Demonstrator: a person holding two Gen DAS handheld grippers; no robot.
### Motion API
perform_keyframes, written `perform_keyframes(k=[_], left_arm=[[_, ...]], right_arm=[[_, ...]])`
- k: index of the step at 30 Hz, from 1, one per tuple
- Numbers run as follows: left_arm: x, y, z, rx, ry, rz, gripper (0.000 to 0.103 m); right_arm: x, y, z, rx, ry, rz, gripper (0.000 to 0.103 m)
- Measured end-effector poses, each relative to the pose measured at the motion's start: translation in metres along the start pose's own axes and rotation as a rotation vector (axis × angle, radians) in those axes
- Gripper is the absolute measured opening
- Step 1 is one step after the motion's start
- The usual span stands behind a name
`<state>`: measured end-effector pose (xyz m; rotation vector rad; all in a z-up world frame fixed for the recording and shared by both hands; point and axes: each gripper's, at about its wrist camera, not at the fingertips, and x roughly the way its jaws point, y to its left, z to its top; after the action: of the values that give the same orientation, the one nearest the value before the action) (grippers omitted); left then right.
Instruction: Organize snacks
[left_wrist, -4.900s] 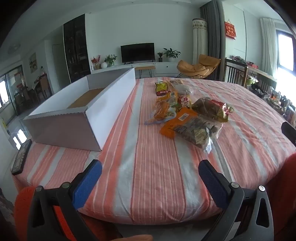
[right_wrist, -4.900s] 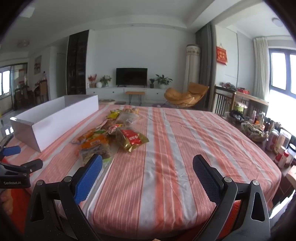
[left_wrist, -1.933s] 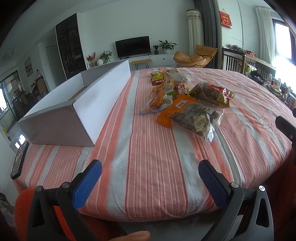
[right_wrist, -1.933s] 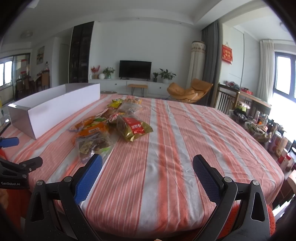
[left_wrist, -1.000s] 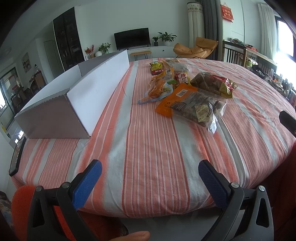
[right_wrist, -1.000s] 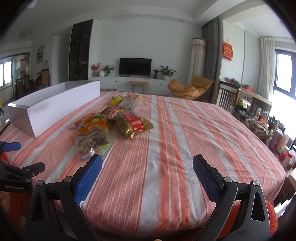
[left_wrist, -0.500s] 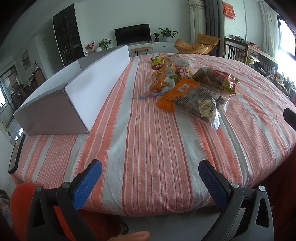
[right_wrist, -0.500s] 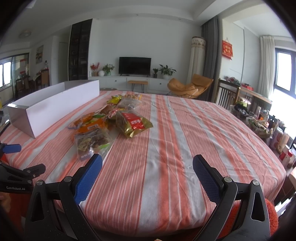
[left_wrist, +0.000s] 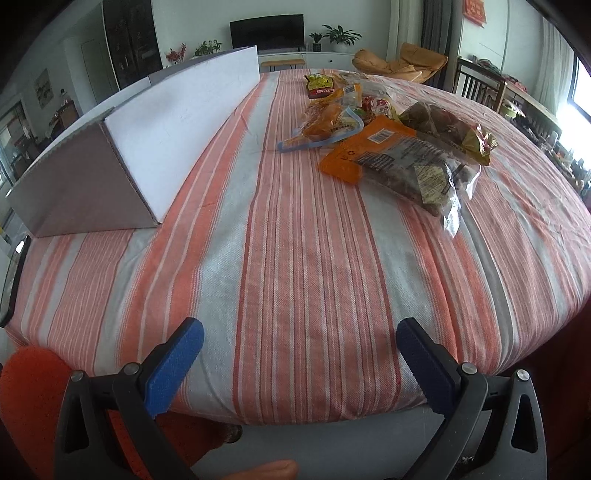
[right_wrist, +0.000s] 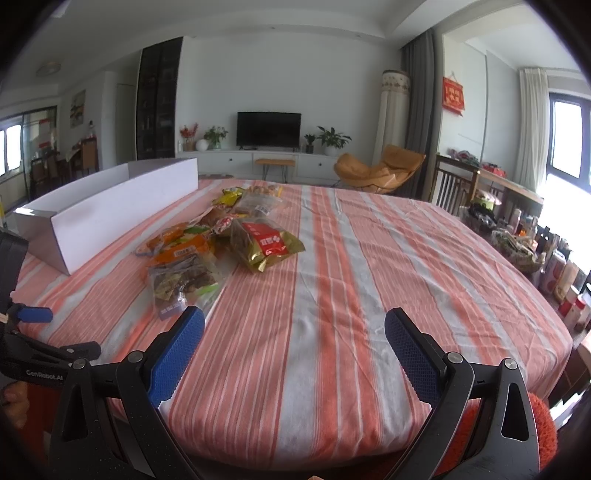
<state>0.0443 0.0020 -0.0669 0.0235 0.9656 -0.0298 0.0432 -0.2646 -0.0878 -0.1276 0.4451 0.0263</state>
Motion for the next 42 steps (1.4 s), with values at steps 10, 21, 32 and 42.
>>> perform_keyframes(k=[10, 21, 32, 42], left_arm=[[0.0004, 0.0034, -0.0005, -0.009, 0.001, -0.015, 0.103], [-0.0033, 0.0054, -0.0036, 0.002, -0.019, -0.022, 0.103], [-0.0037, 0.0053, -0.004, 0.004, -0.023, -0.022, 0.103], [-0.0036, 0.0052, -0.0042, 0.005, -0.024, -0.022, 0.103]], right_arm=[[0.0013, 0.0001, -0.0029, 0.001, 0.008, 0.003, 0.099], [0.0039, 0.0, -0.0017, 0.0, 0.015, 0.004, 0.099], [0.0056, -0.0005, -0.0023, 0.0, 0.019, 0.005, 0.099], [0.0063, -0.001, -0.0027, -0.003, 0.025, 0.006, 0.099]])
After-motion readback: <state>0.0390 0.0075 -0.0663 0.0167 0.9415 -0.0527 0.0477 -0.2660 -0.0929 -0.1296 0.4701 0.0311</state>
